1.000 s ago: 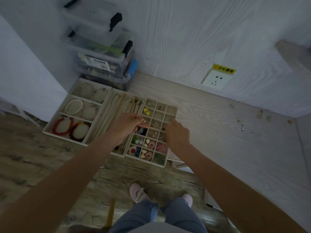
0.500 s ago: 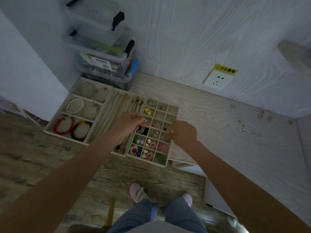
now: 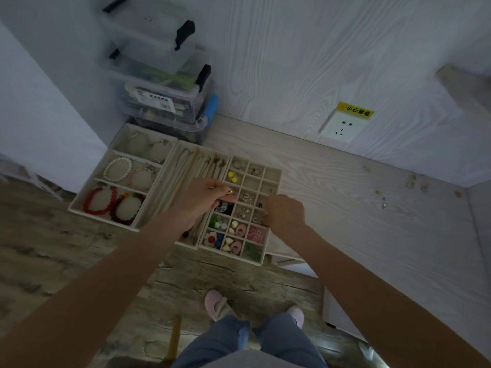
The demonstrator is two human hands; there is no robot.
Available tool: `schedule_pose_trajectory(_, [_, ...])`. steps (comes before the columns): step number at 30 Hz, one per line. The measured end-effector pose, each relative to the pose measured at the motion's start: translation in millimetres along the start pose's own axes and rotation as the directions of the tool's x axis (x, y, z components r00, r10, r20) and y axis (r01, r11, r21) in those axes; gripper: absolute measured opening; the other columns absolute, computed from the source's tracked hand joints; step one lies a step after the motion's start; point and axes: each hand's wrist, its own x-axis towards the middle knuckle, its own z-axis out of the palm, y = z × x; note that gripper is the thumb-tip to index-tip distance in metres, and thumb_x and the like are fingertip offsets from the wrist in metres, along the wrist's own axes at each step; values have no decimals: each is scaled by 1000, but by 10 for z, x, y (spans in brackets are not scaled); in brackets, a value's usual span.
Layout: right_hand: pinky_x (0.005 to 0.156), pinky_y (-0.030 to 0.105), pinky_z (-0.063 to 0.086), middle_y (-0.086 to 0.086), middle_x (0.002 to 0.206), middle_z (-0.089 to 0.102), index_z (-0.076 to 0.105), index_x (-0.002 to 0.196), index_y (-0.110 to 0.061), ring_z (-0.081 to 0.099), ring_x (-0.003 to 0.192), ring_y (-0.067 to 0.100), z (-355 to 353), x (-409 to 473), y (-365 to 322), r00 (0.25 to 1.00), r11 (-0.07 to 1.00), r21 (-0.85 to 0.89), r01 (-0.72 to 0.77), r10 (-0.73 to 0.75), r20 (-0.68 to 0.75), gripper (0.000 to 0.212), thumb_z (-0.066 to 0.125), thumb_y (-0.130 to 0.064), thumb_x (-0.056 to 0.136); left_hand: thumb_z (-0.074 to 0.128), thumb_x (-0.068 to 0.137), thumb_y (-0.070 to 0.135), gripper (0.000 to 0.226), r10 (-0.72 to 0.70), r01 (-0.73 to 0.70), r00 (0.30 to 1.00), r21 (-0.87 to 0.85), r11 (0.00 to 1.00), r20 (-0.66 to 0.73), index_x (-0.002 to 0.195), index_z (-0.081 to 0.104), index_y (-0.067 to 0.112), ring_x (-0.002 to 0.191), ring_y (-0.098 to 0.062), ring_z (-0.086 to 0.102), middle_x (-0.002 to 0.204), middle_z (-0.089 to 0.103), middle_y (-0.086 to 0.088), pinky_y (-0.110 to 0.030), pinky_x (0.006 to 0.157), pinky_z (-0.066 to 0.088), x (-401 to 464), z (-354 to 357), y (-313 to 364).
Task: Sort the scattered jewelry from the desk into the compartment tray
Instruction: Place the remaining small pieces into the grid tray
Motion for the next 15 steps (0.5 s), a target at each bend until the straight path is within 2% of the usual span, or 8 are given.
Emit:
schedule_pose_trajectory(4, [71, 29, 41, 8, 110, 61, 60, 109, -10, 61, 99, 25, -67, -19, 16, 1000, 998, 55, -8, 8, 7, 20, 54, -13, 91, 55, 93, 10, 12, 37, -37, 999, -18, 999, 5, 97, 66, 6, 46, 9, 54, 91, 71, -6, -7, 49, 39, -44, 26, 5])
schedule_pose_trajectory(6, [73, 29, 42, 6, 109, 62, 63, 108, -12, 61, 100, 25, -157, -17, 51, 999, 979, 200, -45, 44, 8, 19, 54, -17, 91, 58, 91, 11, 13, 65, -65, 998, -3, 998, 6, 98, 67, 7, 50, 10, 56, 90, 72, -5, -11, 56, 40, -38, 24, -1])
schedule_pose_trajectory(8, [70, 26, 42, 5, 100, 65, 68, 104, -13, 63, 90, 22, -255, 2, 74, 998, 918, 391, -69, 68, 17, 21, 54, -22, 92, 62, 88, 12, 10, 85, -85, 996, 12, 996, 9, 94, 70, 13, 58, 10, 60, 82, 73, 3, -15, 62, 40, -34, 27, 0])
schedule_pose_trajectory(10, [60, 21, 42, 5, 80, 65, 71, 98, -8, 60, 69, 16, -344, 10, 76, 996, 754, 651, -89, 60, 66, 23, 55, -23, 93, 67, 84, 12, 8, 114, -114, 993, 26, 993, 14, 88, 71, 17, 71, 4, 65, 78, 72, 8, -17, 70, 44, -33, 53, 14])
schedule_pose_trajectory(12, [46, 14, 39, 3, 71, 62, 70, 93, -3, 54, 53, 7, -425, -25, 58, 986, 509, 846, -157, 39, 160, 22, 55, -19, 93, 72, 79, 11, 8, 152, -152, 988, 49, 987, 1, 85, 72, 17, 80, -5, 66, 83, 72, 3, -18, 75, 46, -34, 101, 31])
schedule_pose_trajectory(13, [43, 13, 37, 2, 71, 63, 70, 90, -5, 54, 48, 4, -451, -43, 58, 982, 428, 886, -177, 12, 191, 20, 55, -18, 93, 73, 78, 11, 9, 167, -166, 986, 68, 984, -9, 86, 72, 15, 80, -6, 65, 85, 71, 1, -17, 75, 46, -33, 126, 45])
schedule_pose_trajectory(15, [48, 15, 38, 1, 72, 66, 68, 81, -13, 58, 48, 1, -450, -59, 57, 977, 363, 914, -179, -41, 207, 17, 57, -18, 92, 76, 75, 15, 14, 196, -191, 980, 127, 973, -33, 87, 70, 14, 77, -1, 62, 85, 69, 3, -13, 69, 45, -31, 168, 65])
